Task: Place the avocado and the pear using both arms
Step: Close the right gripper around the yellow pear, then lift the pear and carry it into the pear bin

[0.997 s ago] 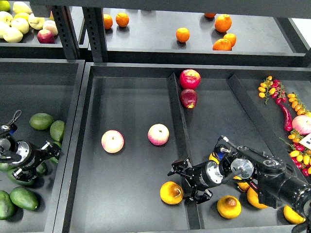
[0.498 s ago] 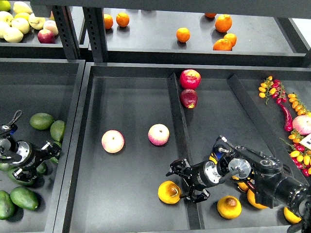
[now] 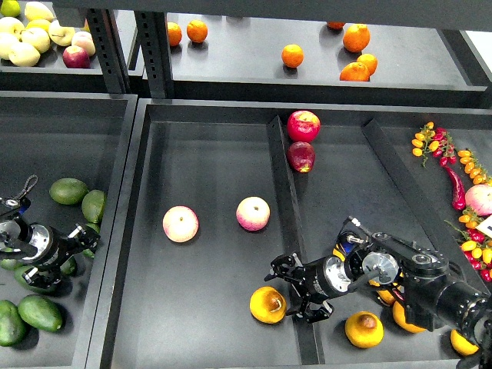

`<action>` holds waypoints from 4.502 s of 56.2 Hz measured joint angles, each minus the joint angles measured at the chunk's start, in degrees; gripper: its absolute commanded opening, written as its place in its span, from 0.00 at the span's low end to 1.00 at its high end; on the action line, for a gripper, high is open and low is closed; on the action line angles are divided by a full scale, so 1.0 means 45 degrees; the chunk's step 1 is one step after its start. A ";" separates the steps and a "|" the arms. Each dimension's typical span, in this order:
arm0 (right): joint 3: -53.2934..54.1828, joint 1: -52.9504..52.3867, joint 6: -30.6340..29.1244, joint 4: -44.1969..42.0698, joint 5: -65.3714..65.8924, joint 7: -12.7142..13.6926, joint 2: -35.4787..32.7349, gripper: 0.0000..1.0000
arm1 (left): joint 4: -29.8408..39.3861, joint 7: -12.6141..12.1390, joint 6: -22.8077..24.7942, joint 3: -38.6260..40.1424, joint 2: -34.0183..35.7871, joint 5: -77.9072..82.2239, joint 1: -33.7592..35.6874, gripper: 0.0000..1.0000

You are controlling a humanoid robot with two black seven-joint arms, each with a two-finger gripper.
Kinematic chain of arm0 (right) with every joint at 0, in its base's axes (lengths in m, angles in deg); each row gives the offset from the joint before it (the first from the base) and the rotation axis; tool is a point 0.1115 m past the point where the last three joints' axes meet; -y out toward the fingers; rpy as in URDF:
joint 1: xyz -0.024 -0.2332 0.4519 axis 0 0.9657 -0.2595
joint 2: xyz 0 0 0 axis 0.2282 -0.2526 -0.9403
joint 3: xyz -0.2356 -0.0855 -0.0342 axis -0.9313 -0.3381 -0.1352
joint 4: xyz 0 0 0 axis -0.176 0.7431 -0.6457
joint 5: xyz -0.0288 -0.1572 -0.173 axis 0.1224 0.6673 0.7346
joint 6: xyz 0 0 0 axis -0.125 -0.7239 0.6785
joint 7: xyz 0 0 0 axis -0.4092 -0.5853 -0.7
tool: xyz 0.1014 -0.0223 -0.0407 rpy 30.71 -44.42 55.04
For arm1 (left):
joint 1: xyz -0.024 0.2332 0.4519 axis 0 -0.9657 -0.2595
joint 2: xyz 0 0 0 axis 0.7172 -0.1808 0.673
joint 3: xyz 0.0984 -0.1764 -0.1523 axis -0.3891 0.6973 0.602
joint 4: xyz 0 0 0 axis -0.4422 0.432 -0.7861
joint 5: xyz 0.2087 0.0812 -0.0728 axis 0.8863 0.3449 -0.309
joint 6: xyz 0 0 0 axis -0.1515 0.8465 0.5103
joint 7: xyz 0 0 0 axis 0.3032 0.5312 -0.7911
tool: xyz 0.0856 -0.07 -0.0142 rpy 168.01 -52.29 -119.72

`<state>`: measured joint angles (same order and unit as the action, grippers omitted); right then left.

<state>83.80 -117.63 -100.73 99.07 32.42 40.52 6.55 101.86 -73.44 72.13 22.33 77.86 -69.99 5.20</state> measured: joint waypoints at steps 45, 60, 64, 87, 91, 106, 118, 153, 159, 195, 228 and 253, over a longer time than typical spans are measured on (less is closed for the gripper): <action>-0.0915 0.0084 0.0000 0.0607 -0.0893 0.0000 0.0087 0.96 | 0.0000 0.0000 0.0000 0.0004 -0.0004 0.0000 0.0020 0.82; -0.0955 0.0102 0.0000 0.0457 -0.0904 0.0000 0.0160 0.95 | 0.0000 0.0000 0.0003 0.0004 -0.0004 0.0000 0.0024 0.82; -0.0955 0.0135 0.0000 0.0428 -0.0895 0.0000 0.0211 0.95 | 0.0000 0.0000 0.0004 0.0004 -0.0005 0.0000 0.0024 0.82; -0.0853 0.0241 0.0000 0.0106 -0.0857 0.0000 0.0464 0.87 | -0.0001 0.0000 0.0004 0.0007 -0.0057 0.0000 0.0027 0.82; -0.0804 0.0241 0.0000 -0.0009 -0.0846 0.0000 0.0518 0.83 | -0.0001 0.0000 0.0004 0.0007 -0.0059 0.0000 0.0027 0.82; -0.0697 0.0286 0.0000 -0.0323 -0.1060 0.0000 0.0688 0.46 | -0.0001 0.0000 0.0004 0.0008 -0.0060 0.0000 0.0027 0.82; -0.0663 0.0304 0.0000 -0.0480 -0.1614 0.0000 0.0716 0.33 | -0.0001 0.0001 0.0004 0.0009 -0.0062 -0.0001 0.0008 0.82; -0.0311 0.0800 -0.0005 -0.0828 -0.1646 0.0004 0.0880 0.01 | 0.0024 0.0005 0.0004 -0.0001 -0.0103 -0.0003 -0.0093 0.82; -0.0151 0.0866 -0.0001 -0.0838 -0.1794 0.0007 0.0882 0.01 | 0.0026 0.0005 0.0004 -0.0009 -0.0101 -0.0002 -0.0094 0.82; -0.0553 -0.1323 0.0001 0.1086 -0.5155 -0.0001 -0.2436 0.01 | 0.0056 -0.0005 0.0004 0.0003 -0.0083 0.0062 0.0022 0.82; -0.1015 -0.0416 0.0000 0.0914 -0.5224 0.0000 -0.3934 0.02 | 0.0018 -0.0005 0.0004 0.0007 -0.0131 0.0061 0.0022 0.83; -0.0938 0.0356 0.0000 0.0459 -0.4697 -0.0001 -0.3808 0.03 | 0.0019 0.0007 0.0004 0.0016 -0.0169 0.0059 -0.0014 0.83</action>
<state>79.58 -116.03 -100.73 101.13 11.28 40.51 -10.59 101.94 -73.41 72.15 22.40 77.10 -69.73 5.14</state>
